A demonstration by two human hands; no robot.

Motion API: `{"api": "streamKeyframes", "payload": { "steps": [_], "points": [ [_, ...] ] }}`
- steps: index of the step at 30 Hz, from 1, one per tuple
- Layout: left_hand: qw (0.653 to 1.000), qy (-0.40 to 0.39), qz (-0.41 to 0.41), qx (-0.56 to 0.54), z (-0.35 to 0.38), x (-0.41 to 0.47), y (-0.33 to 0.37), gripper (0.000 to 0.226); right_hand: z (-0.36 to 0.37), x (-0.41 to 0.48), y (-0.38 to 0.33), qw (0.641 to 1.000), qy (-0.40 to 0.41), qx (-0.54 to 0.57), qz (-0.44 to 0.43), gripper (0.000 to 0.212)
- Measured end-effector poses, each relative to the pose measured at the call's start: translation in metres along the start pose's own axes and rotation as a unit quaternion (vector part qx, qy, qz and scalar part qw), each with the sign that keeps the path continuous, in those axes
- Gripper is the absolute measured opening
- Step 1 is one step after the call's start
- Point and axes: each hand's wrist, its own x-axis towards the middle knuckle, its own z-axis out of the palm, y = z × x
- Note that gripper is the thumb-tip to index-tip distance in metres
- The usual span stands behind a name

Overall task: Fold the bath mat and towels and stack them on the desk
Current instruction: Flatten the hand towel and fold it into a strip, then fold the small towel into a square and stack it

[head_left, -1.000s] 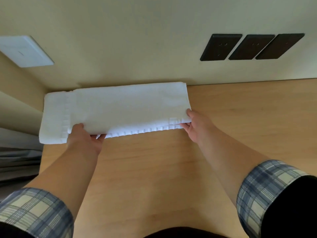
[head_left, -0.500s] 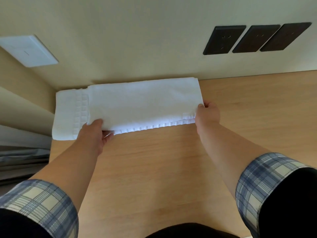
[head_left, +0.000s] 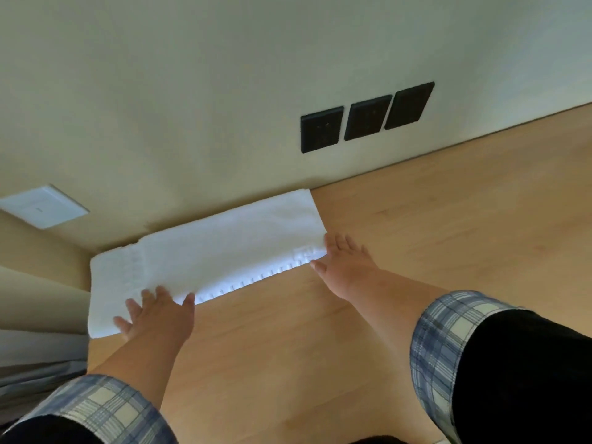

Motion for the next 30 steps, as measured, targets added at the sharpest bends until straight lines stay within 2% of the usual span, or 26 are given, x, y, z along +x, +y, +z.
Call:
{"api": "streamKeyframes", "payload": {
  "steps": [2, 4, 6, 9, 13, 15, 18, 22, 27, 30],
  "points": [
    [1.000, -0.002, -0.016, 0.008, -0.011, -0.015, 0.009, 0.082, -0.015, -0.023, 0.024, 0.999, 0.001, 0.033, 0.040, 0.079],
    [0.999, 0.019, 0.028, 0.016, -0.025, -0.038, 0.032, 0.081, -0.033, -0.049, 0.053, 0.996, 0.021, 0.056, 0.064, 0.079],
    [0.988, 0.046, 0.146, 0.025, -0.040, -0.074, 0.071, 0.074, -0.052, -0.078, 0.087, 0.994, 0.033, 0.061, 0.082, 0.078],
    [0.944, 0.050, 0.325, -0.020, -0.058, -0.149, 0.144, 0.068, -0.079, -0.126, 0.147, 0.992, 0.045, 0.049, 0.104, 0.071],
    [0.883, 0.080, 0.460, -0.049, -0.069, -0.261, 0.229, 0.066, -0.097, -0.206, 0.237, 0.982, 0.119, 0.079, 0.123, 0.074],
    [0.865, 0.098, 0.491, -0.019, -0.068, -0.316, 0.260, 0.066, -0.103, -0.249, 0.283, 0.983, 0.104, 0.053, 0.139, 0.076],
    [0.846, 0.102, 0.524, 0.014, -0.058, -0.396, 0.296, 0.068, -0.109, -0.318, 0.355, 0.986, 0.088, 0.000, 0.144, 0.064],
    [0.823, 0.126, 0.551, 0.059, -0.042, -0.490, 0.342, 0.073, -0.116, -0.413, 0.442, 0.966, 0.141, 0.062, 0.210, 0.084],
    [0.799, 0.130, 0.586, 0.029, -0.031, -0.593, 0.401, 0.072, -0.109, -0.503, 0.540, 0.927, 0.245, 0.139, 0.248, 0.069],
    [0.783, 0.127, 0.608, 0.023, -0.018, -0.636, 0.429, 0.072, -0.104, -0.531, 0.580, 0.921, 0.241, 0.131, 0.275, 0.073]
  ]
}}
